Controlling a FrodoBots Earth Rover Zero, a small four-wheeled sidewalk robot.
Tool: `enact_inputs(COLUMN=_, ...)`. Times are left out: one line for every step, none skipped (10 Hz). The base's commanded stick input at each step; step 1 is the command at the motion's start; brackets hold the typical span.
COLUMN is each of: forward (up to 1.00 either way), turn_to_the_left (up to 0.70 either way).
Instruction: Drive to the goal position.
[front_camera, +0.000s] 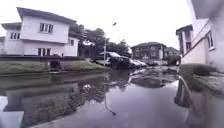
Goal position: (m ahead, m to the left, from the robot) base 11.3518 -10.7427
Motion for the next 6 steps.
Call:
enact_inputs(forward=0.70, turn_to_the_left=-0.03)
enact_inputs(forward=0.70, turn_to_the_left=-0.25)
enact_inputs(forward=0.70, turn_to_the_left=-0.35)
enact_inputs(forward=0.70, turn_to_the_left=-0.35)
enact_inputs(forward=0.70, turn_to_the_left=-0.35)
enact_inputs(forward=0.70, turn_to_the_left=-0.26)
